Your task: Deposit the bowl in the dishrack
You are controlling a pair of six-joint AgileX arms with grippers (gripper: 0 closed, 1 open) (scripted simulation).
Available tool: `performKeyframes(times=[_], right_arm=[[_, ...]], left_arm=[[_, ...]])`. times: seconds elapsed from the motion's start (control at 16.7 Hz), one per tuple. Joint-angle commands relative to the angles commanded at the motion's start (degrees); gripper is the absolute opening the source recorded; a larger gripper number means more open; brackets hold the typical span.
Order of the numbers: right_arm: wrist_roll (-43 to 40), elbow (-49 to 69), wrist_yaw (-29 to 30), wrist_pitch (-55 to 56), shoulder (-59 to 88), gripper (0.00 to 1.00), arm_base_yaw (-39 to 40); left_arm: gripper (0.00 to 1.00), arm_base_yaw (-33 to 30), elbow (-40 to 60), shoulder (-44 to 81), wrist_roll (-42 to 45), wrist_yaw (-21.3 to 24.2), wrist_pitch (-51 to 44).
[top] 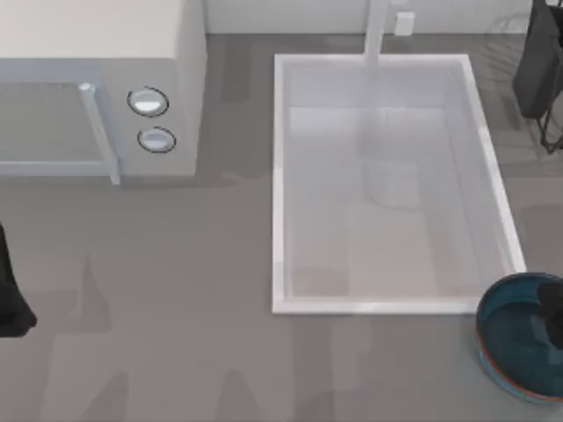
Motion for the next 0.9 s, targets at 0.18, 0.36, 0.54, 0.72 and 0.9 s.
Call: performKeyframes(times=[0.18,0.36,0.54,0.72,0.9], right_arm=[[0.0,0.0,0.0,0.0,0.0,0.77,0.0],[0.0,0.0,0.0,0.0,0.0,0.55,0.0],[0.0,0.0,0.0,0.0,0.0,0.32,0.0],[0.0,0.0,0.0,0.0,0.0,0.1,0.0],[0.0,0.0,0.0,0.0,0.0,0.0,0.0]], left_arm=[[1.0,0.0,0.0,0.0,0.0,0.0,0.0],[1.0,0.0,0.0,0.0,0.0,0.0,0.0],[1.0,0.0,0.0,0.0,0.0,0.0,0.0],[1.0,0.0,0.0,0.0,0.0,0.0,0.0],[1.0,0.0,0.0,0.0,0.0,0.0,0.0]])
